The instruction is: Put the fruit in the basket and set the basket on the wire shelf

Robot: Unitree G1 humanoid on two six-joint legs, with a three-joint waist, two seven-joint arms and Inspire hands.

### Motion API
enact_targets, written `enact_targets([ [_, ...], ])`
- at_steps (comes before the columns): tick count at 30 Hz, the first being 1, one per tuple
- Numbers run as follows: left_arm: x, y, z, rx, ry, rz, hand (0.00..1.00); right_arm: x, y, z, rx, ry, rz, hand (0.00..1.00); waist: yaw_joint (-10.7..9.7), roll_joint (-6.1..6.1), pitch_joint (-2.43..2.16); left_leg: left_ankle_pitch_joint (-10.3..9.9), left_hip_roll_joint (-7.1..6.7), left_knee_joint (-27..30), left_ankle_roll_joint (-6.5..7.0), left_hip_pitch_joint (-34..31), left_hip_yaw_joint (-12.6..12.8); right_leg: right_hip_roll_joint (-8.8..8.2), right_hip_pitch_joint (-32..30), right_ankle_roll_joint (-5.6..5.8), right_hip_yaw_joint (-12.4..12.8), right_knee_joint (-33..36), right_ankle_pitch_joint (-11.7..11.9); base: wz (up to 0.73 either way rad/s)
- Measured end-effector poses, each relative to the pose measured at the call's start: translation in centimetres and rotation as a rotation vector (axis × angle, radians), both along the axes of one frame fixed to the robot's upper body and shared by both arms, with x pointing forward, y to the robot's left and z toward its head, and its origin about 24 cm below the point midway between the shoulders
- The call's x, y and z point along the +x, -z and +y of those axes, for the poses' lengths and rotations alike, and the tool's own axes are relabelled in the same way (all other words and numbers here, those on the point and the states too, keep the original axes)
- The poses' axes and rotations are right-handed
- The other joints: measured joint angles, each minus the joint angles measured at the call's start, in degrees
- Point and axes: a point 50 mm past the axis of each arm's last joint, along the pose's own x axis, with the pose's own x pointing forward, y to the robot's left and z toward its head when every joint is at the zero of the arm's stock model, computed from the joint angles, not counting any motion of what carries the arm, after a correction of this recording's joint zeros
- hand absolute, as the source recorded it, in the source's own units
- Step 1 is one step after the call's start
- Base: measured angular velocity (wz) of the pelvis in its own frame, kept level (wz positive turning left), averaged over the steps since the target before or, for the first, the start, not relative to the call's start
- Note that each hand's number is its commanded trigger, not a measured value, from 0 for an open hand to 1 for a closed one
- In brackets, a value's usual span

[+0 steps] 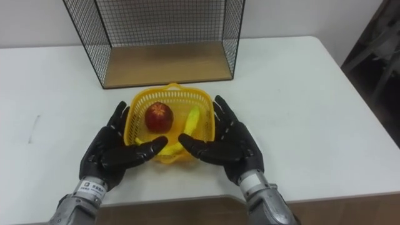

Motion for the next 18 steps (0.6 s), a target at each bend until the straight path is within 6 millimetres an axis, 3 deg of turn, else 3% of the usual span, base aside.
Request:
enact_targets([
  [10, -0.1, 0.1, -0.5, -0.004, 0.022, 0.004, 0.00, 0.1, 0.0, 0.3, 0.007, -0.008, -0.002, 0.00, 0.11, -0.08, 0.02, 0.00, -0.03, -0.04, 0.00, -0.05, 0.01, 0.00, -0.01, 0.00, 0.01, 0.01, 0.00, 0.00],
  [18, -0.1, 0.1, -0.7, -0.007, 0.028, 0.005, 0.00, 1.0, -0.7, 1.0, 0.009, -0.009, -0.026, 0.00, 0.34, -0.74, 0.30, 0.00, -0.07, 0.00, 0.00, -0.07, 0.03, 0.02, -0.18, -0.01, 0.11, 0.09, 0.00, 0.00],
])
